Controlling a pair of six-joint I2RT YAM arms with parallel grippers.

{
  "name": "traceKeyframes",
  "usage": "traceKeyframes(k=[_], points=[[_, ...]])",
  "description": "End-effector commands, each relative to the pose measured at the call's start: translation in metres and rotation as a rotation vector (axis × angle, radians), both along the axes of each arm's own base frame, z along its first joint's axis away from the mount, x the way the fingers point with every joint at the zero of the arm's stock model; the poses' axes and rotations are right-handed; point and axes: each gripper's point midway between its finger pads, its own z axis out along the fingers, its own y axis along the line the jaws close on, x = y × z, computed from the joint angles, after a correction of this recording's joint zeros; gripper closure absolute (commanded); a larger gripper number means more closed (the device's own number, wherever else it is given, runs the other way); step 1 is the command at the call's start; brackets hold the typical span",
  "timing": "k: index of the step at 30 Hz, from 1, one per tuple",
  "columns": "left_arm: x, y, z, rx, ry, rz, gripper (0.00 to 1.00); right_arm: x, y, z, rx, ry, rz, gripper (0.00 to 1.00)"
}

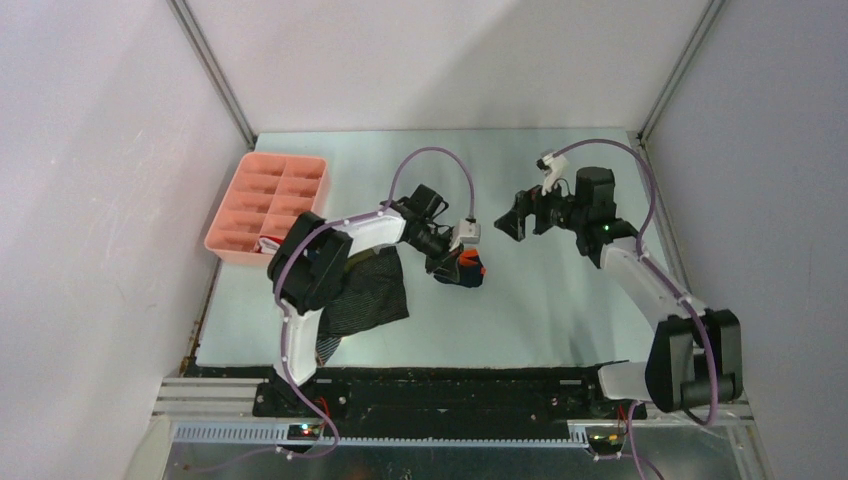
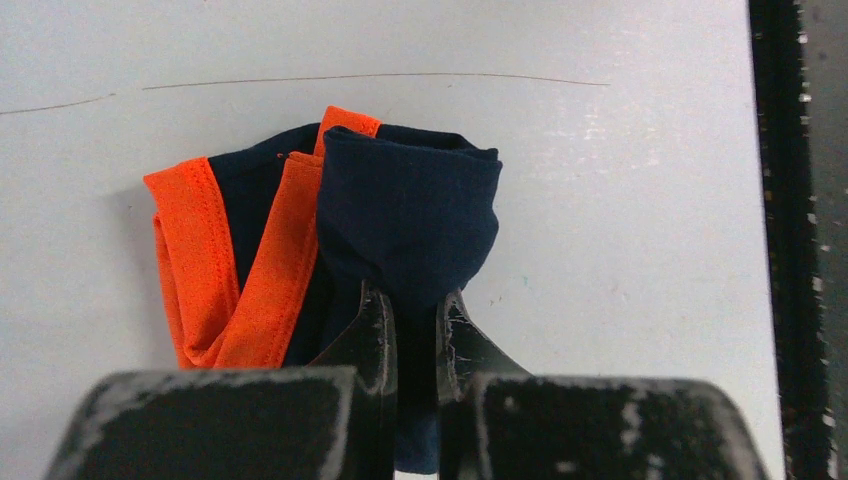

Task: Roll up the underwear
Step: Roll the underwear to the center of the board.

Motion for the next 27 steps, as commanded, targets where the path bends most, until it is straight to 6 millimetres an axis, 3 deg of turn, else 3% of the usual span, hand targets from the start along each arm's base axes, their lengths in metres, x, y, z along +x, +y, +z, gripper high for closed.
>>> traceKeyframes(k=[1,3,6,8,9,13,20,27], points=[[-0.079,0.032,-0.028,0.191,0.421,-0.037,1.0,-0.022,0.01,-0.044,-0.063,0.063,0.103,0.22],[-0.08,0.029,-0.027,0.199,0.495,-0.021,1.0,-0.038,0.02,-0.038,-0.122,-0.042,0.205,0.29],[-0.073,0.023,-0.03,0.2,0.586,0.047,1.0,-0.068,0.033,-0.046,-0.227,-0.202,0.382,0.32],[-0.067,0.022,-0.034,0.206,0.597,0.093,1.0,-0.083,0.041,-0.054,-0.319,-0.342,0.521,0.29],[-0.064,0.023,-0.035,0.223,0.623,0.136,1.0,-0.095,0.047,-0.063,-0.338,-0.337,0.583,0.29],[-0.042,0.018,-0.037,0.214,0.665,0.234,1.0,-0.113,0.063,-0.09,-0.435,-0.388,0.739,0.29],[-0.033,0.018,-0.036,0.225,0.692,0.263,0.99,-0.097,0.096,-0.111,-0.486,-0.422,0.695,0.29],[-0.031,0.022,-0.038,0.243,0.684,0.272,0.99,-0.085,0.114,-0.128,-0.559,-0.438,0.646,0.31]])
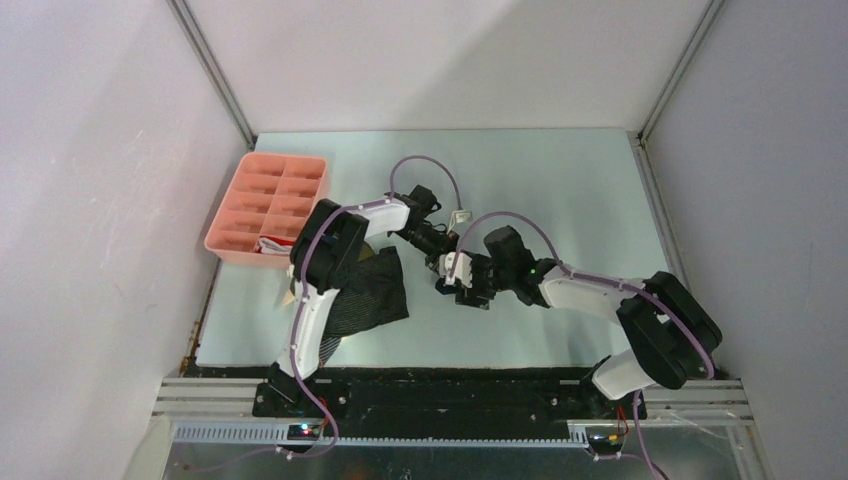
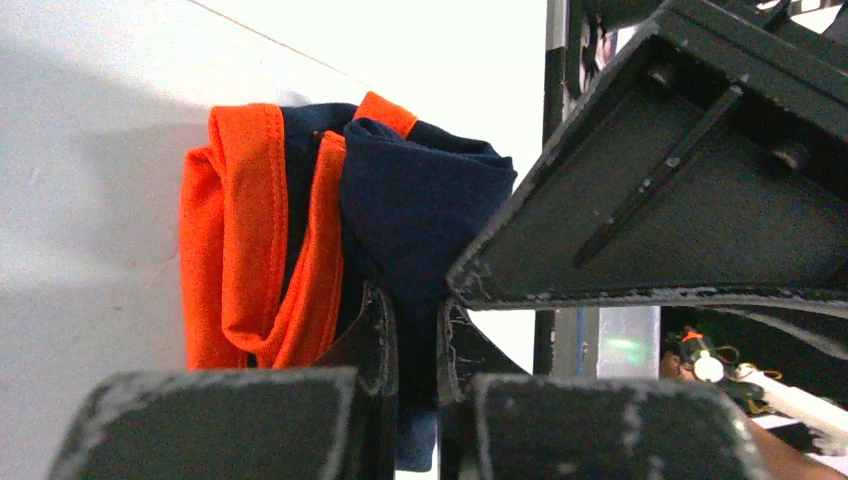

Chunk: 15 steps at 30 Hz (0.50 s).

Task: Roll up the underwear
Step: Roll the underwear to the center of the board.

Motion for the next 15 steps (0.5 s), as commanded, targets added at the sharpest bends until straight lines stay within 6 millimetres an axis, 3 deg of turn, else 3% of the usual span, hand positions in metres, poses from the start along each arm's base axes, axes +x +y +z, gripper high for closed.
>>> traceKeyframes(k=[1,7,9,10,11,12,15], points=[[-0.012,0.025,-0.043,0.227,0.062,0.014,0.99,0.018,0.018,0.001,-0.021,-0.091,-0.04,0.31],[-0.008,0.031,-0.038,0.227,0.067,0.026,0.99,0.024,0.012,-0.015,-0.145,-0.084,-0.068,0.41],[-0.006,0.033,-0.037,0.227,0.069,0.032,0.98,0.028,0.005,-0.028,-0.228,-0.072,-0.08,0.5],[-0.005,0.034,-0.035,0.224,0.066,0.034,0.97,0.029,0.001,-0.04,-0.274,-0.05,-0.083,0.61],[-0.004,0.034,-0.034,0.222,0.066,0.039,0.93,0.033,-0.003,-0.042,-0.316,-0.035,-0.1,0.66],[-0.002,0.035,-0.031,0.227,0.065,0.053,0.88,0.033,-0.006,-0.052,-0.352,-0.01,-0.108,0.77],[0.02,0.034,-0.024,0.216,0.016,0.182,0.58,0.036,-0.004,-0.049,-0.35,0.018,-0.126,0.97]])
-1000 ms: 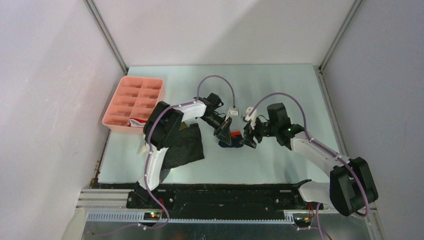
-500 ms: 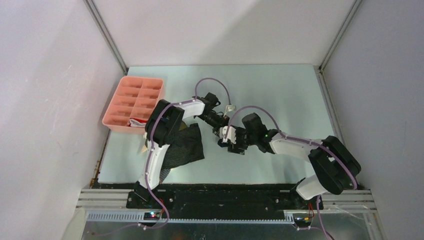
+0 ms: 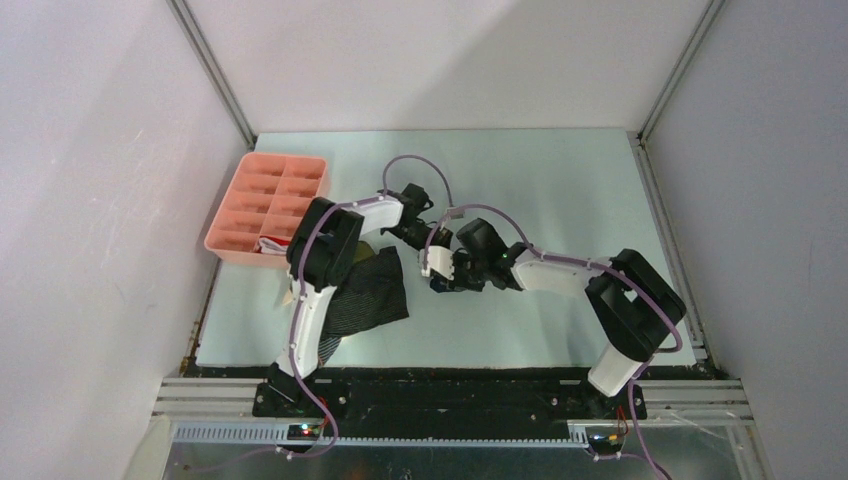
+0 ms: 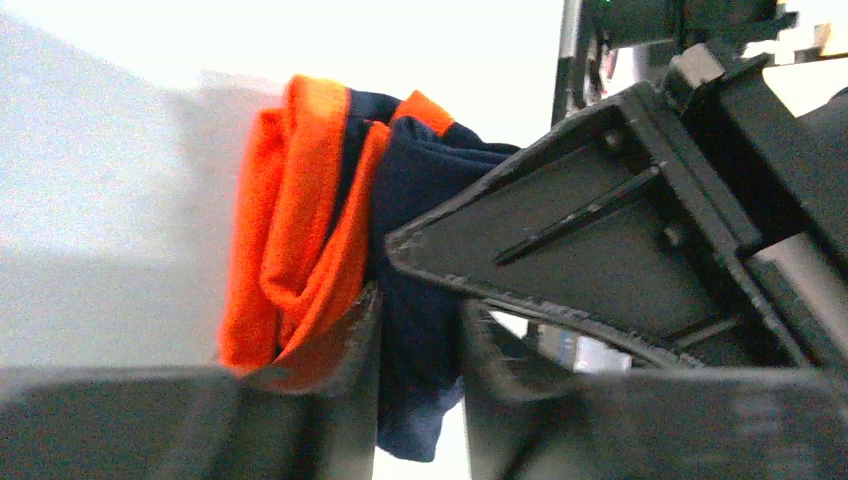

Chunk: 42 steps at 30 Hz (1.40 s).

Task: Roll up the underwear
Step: Roll the underwear to the center of the board.

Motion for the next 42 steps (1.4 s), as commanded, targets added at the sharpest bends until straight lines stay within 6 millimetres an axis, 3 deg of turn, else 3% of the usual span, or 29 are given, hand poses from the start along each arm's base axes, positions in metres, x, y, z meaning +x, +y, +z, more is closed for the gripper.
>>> traceKeyframes(k=[1,2,3,4,5,6,7,11,16,22,25,26,27,28,29,33,35,37,41,42], points=[[0.028,0.02,-0.004,0.184,-0.034,0.235,0.53,0.005,-0.013,-0.02,-0.107,0.041,-0.049,1.0],[0.043,0.019,-0.005,0.147,-0.101,0.31,0.44,0.003,-0.013,-0.018,-0.095,0.065,-0.072,1.0],[0.066,0.028,0.019,0.161,-0.123,0.46,0.42,0.0,-0.013,-0.014,-0.084,0.098,-0.081,1.0],[0.08,0.032,0.022,0.13,-0.184,0.539,0.39,-0.003,-0.013,-0.01,-0.065,0.122,-0.108,1.0],[0.108,0.04,0.054,0.083,-0.266,0.677,0.37,-0.008,-0.014,-0.008,-0.057,0.155,-0.114,1.0],[0.109,0.049,0.054,0.094,-0.271,0.732,0.37,-0.01,-0.014,-0.004,-0.041,0.176,-0.134,1.0],[0.124,0.06,0.077,0.08,-0.329,0.833,0.36,-0.014,-0.013,-0.002,-0.031,0.199,-0.132,1.0],[0.137,0.08,0.105,0.123,-0.347,0.985,0.35,-0.02,0.001,0.008,0.012,0.235,-0.13,1.0],[0.141,0.09,0.122,0.157,-0.356,1.033,0.34,-0.02,0.025,-0.006,0.064,0.296,-0.173,1.0],[0.129,0.111,0.133,0.214,-0.421,1.026,0.33,-0.023,0.023,-0.02,0.186,0.541,-0.402,1.0],[0.117,0.116,0.151,0.163,-0.644,0.963,0.33,-0.029,0.009,-0.027,0.262,0.701,-0.495,1.0],[0.111,0.114,0.146,0.144,-0.711,0.923,0.33,-0.027,0.003,-0.029,0.285,0.749,-0.542,1.0],[0.1,0.105,0.158,0.102,-0.857,0.82,0.33,-0.032,0.0,-0.031,0.302,0.79,-0.545,1.0],[0.091,0.1,0.15,0.09,-0.925,0.754,0.33,-0.027,-0.007,-0.033,0.316,0.816,-0.584,1.0],[0.077,0.088,0.156,0.047,-1.053,0.628,0.32,-0.028,-0.008,-0.033,0.338,0.849,-0.582,1.0],[0.018,0.053,0.126,-0.092,-1.222,0.213,0.33,-0.023,-0.024,-0.043,0.383,1.037,-0.66,1.0],[-0.002,0.038,0.109,-0.124,-1.282,0.059,0.34,-0.019,-0.03,-0.05,0.372,1.125,-0.732,1.0],[-0.013,0.024,0.097,-0.144,-1.349,-0.058,0.34,-0.018,-0.03,-0.058,0.347,1.203,-0.77,1.0],[-0.013,0.004,0.079,-0.174,-1.462,-0.171,0.33,-0.027,-0.034,-0.087,0.248,1.367,-0.871,1.0],[-0.012,0.001,0.072,-0.171,-1.49,-0.207,0.33,-0.023,-0.033,-0.087,0.248,1.367,-0.876,1.0]])
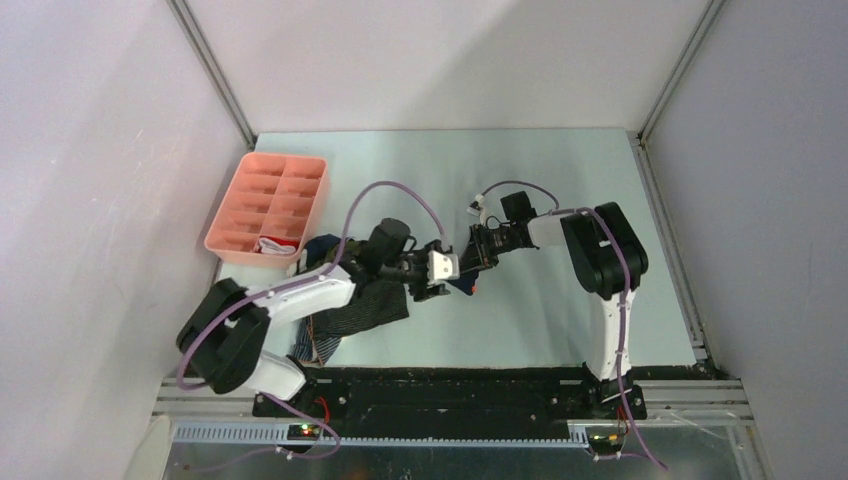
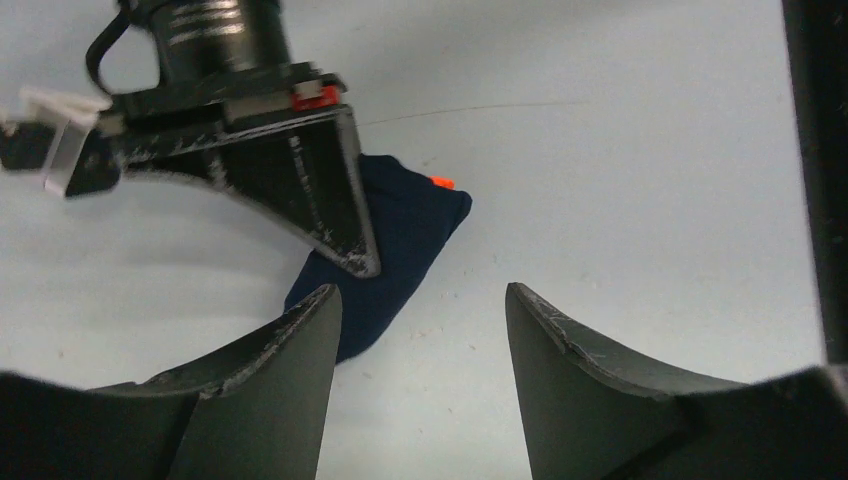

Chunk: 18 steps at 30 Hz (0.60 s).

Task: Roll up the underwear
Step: Roll the underwear to the center of the board.

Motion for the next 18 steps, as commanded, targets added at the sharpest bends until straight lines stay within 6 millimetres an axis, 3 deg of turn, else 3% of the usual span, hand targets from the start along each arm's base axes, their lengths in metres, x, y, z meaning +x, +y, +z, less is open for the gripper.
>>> traceKeyframes(k=[1,6,14,17,18], points=[[0.012,-0.019,-0.005,0.021,-0.28,-0.167,0.32,-0.046,-0.029,-0.078,-0.264,0.337,-0.044,1.0],[0.015,-0.025,-0.036,0.12,-0.339,-0.245,0.31,-0.05,-0.027,-0.08,-0.25,0.378,-0.028,1.0],[0.036,-0.033,-0.038,0.178,-0.342,-0.128,0.31,-0.055,-0.024,-0.08,-0.217,0.418,-0.007,1.0],[0.028,-0.036,-0.022,0.121,-0.214,-0.041,0.31,-0.058,-0.024,-0.08,-0.218,0.438,0.005,1.0],[0.021,-0.033,-0.025,0.117,-0.19,-0.027,0.31,-0.059,-0.023,-0.081,-0.22,0.439,0.014,1.0]])
